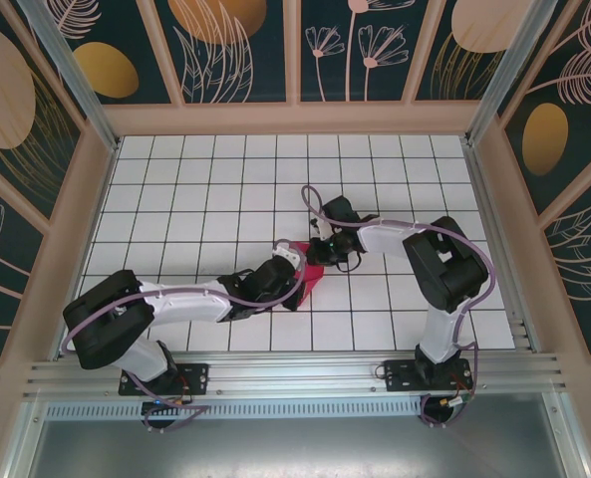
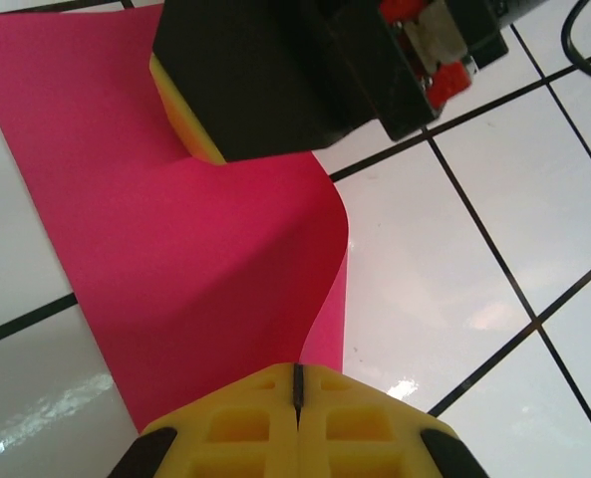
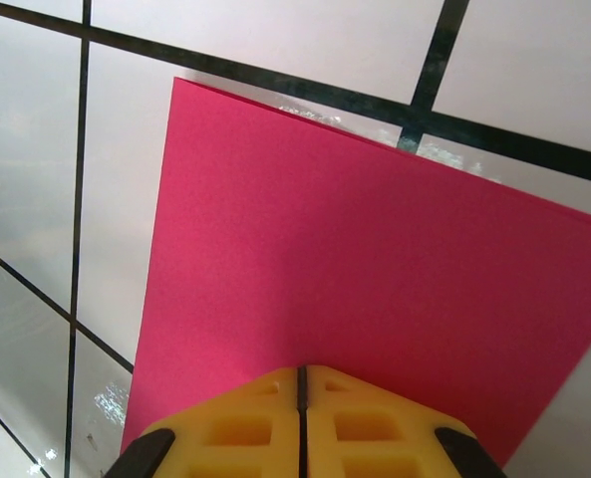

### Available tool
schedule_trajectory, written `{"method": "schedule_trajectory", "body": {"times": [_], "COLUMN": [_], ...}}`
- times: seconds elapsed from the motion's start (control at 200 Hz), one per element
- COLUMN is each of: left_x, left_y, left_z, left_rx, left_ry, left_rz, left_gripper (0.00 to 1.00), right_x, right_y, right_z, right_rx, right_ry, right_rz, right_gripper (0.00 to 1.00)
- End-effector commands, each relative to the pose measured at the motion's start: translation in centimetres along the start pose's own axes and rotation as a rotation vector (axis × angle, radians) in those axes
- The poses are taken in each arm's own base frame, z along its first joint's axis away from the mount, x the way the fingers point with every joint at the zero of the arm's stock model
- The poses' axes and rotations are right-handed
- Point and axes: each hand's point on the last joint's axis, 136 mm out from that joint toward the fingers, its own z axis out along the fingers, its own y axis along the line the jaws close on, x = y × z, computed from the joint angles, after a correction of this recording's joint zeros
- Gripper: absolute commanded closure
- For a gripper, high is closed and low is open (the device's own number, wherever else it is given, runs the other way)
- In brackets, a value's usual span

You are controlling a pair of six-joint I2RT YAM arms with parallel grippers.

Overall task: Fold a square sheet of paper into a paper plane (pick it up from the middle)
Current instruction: Third fold the triangle at the center of the table.

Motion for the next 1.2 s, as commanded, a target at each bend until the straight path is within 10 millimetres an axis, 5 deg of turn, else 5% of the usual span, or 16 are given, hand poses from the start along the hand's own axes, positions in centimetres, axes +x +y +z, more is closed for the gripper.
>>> {"method": "schedule_trajectory", "body": {"times": [0.0, 0.25, 1.196], "left_x": [-0.8, -1.1, -2.0], "left_y": [-0.2, 1.5, 2.9], "left_z": [-0.1, 0.4, 2.3], "left_rx": [0.047, 0.028, 0.046], "left_ry": [-0.011, 0.008, 0.044], "left_rz": [0.012, 0.007, 0.059], "left_gripper": [1.00, 1.00, 1.00], "right_x": [1.5, 1.4, 1.4], "right_y": [-1.2, -1.2, -0.9], "right_z": [1.1, 1.1, 1.1], "right_rx": [0.056, 0.051, 0.045], "right_ry": [0.066, 0.073, 0.087], "right_rz": [-0.009, -0.019, -0.039], "right_gripper": [0.92, 0.92, 0.91]}}
